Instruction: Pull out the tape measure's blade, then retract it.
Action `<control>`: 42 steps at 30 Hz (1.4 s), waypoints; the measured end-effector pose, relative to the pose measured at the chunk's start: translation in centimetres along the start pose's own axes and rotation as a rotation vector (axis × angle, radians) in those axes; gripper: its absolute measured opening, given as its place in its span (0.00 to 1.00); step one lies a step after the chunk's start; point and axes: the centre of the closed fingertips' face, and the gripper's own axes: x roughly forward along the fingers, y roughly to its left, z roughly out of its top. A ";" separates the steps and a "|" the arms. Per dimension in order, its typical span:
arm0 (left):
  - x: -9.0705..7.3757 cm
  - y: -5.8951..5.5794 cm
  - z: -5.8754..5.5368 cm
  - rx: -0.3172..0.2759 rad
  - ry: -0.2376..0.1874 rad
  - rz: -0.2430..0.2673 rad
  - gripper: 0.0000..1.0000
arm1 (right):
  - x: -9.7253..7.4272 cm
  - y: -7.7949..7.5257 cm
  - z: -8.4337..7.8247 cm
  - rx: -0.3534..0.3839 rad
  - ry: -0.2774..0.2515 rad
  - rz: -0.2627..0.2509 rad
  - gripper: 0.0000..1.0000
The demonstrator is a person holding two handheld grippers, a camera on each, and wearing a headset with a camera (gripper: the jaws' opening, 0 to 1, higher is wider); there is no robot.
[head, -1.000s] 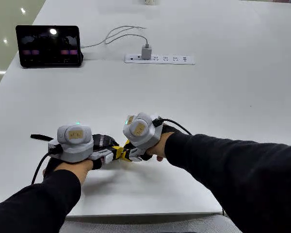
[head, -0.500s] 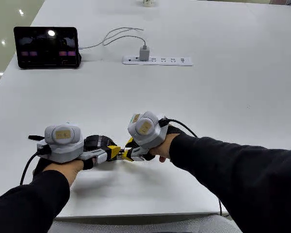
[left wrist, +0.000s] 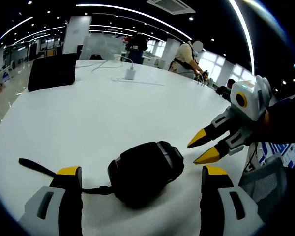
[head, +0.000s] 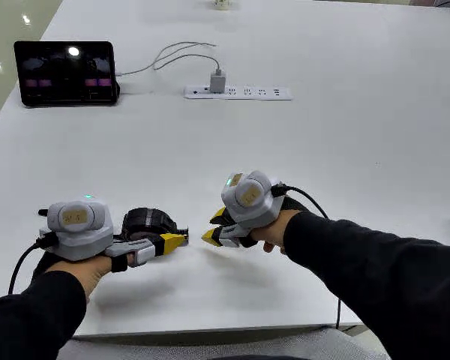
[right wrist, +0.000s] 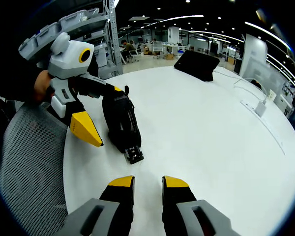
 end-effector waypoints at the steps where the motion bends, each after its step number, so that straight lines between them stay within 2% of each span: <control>1: -0.1 0.0 -0.1 0.009 0.000 -0.005 0.99 | -0.2 0.0 -0.1 0.018 -0.007 0.000 0.21; 3: -0.2 -0.2 -0.2 0.027 0.003 -0.018 0.99 | -0.6 -0.2 -0.5 0.037 -0.013 -0.003 0.24; 4: -0.3 -0.9 0.0 0.022 -0.010 -0.061 0.99 | -0.9 -0.3 -0.7 0.040 -0.016 -0.010 0.25; 5: -0.4 -1.1 -0.1 0.015 -0.009 -0.074 0.99 | -1.1 -0.4 -0.9 0.042 -0.018 -0.015 0.25; 7: -0.7 -1.1 -0.5 0.047 0.020 -0.083 0.99 | -1.6 -0.6 -1.2 0.057 -0.025 -0.023 0.26; 9: -1.0 -1.5 -0.3 0.057 0.010 -0.114 0.99 | -2.1 -0.8 -1.6 0.066 -0.029 -0.030 0.27; 12: -1.4 -1.5 -0.1 0.107 0.010 -0.118 0.99 | -2.8 -0.8 -1.9 0.076 -0.040 -0.043 0.28; 14: -1.7 -1.0 0.0 0.145 0.016 -0.094 0.99 | -3.3 -0.7 -2.3 0.084 -0.045 -0.049 0.31; 20: -2.6 -0.2 -0.2 0.160 0.047 -0.100 0.99 | -4.7 -0.3 -3.3 0.099 -0.053 -0.062 0.38; 22: -3.1 0.4 -0.1 0.156 0.037 -0.083 0.99 | -5.2 -0.3 -3.8 0.117 -0.054 -0.064 0.40; 29: -4.4 2.2 -0.8 0.130 0.041 -0.070 0.99 | -7.1 -0.9 -5.4 0.190 -0.071 -0.090 0.48; 35: -5.4 3.7 -0.8 0.147 0.031 -0.054 0.99 | -8.7 -1.4 -7.3 0.235 -0.074 -0.112 0.53; 42: -6.5 4.7 -0.7 0.179 0.022 -0.062 0.99 | -10.3 -2.3 -8.9 0.261 -0.085 -0.157 0.57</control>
